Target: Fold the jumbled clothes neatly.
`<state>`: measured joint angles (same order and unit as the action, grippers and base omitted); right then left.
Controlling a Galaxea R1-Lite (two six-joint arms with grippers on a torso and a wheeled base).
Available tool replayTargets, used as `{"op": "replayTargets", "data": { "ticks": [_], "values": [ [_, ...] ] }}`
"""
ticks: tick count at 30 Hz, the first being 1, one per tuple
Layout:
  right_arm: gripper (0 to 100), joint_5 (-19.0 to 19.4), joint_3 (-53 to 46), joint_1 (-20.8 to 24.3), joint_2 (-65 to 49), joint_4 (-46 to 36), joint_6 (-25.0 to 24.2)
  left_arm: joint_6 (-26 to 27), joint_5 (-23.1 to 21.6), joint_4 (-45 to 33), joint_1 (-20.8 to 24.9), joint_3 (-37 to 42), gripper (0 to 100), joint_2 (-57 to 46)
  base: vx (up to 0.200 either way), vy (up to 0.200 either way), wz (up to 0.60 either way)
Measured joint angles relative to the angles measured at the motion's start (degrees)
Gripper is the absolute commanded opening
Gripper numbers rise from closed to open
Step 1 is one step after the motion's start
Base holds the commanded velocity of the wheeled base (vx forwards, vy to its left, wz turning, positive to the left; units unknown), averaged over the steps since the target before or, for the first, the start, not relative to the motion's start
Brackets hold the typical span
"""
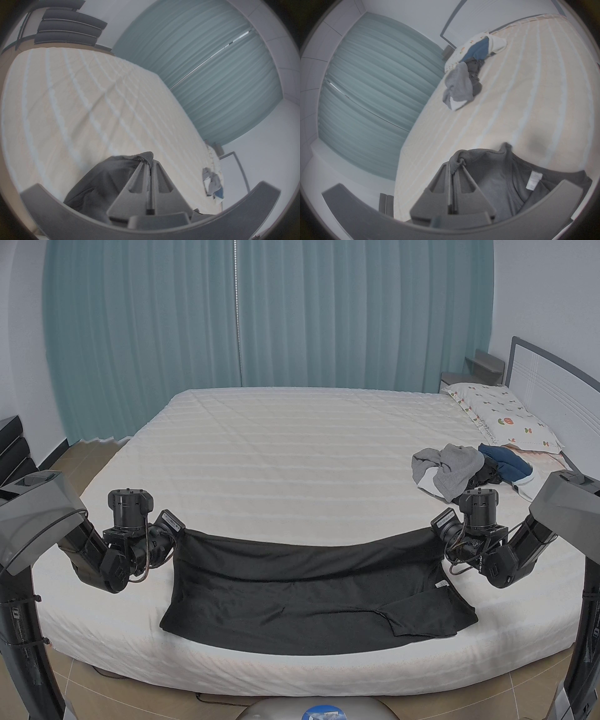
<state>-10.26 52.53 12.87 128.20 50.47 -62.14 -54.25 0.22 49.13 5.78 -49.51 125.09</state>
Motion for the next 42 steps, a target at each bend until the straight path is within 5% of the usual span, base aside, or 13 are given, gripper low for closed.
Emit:
{"op": "replayTargets", "data": {
  "ticks": [9, 23, 42],
  "values": [
    [0, 0.3, -3.3, -0.5, 1.3, 11.2, 4.3, -0.6, -0.3, 13.7, -2.1, 3.9, 0, 1.8, 0.0, 0.0, 0.0],
    [0, 2.2, -6.2, -0.6, 2.8, 12.3, 7.2, 3.0, -0.8, 14.6, -3.0, 6.5, 0, 3.4, 0.0, 0.0, 0.0],
    [0, 1.5, 1.1, -1.2, 7.3, 19.8, 7.3, -1.4, -1.1, 19.2, -3.6, 0.4, 0, 7.0, 0.0, 0.0, 0.0]
  ]
}}
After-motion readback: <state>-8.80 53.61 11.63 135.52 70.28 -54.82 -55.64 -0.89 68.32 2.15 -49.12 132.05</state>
